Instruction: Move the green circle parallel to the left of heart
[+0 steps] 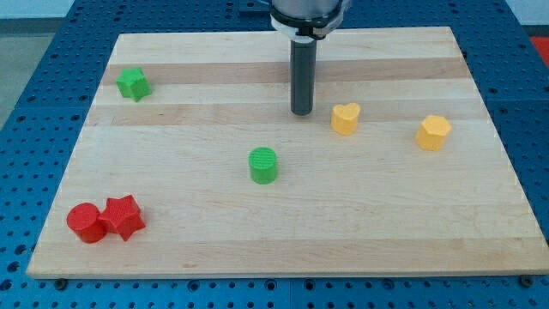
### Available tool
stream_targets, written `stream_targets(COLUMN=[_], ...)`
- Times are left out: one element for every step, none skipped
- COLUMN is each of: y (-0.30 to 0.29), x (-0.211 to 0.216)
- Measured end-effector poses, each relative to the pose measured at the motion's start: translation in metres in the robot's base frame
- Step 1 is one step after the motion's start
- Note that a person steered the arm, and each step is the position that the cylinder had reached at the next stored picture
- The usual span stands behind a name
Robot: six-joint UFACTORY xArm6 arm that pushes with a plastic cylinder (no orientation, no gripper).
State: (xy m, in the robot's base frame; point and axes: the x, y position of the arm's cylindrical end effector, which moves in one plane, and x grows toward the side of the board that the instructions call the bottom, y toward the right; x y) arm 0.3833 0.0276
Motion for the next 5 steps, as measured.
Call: stream_targets(y=[0.023, 0.047, 0.071, 0.095, 0.116], x=[0.018, 0.03, 0.04, 0.048, 0.051])
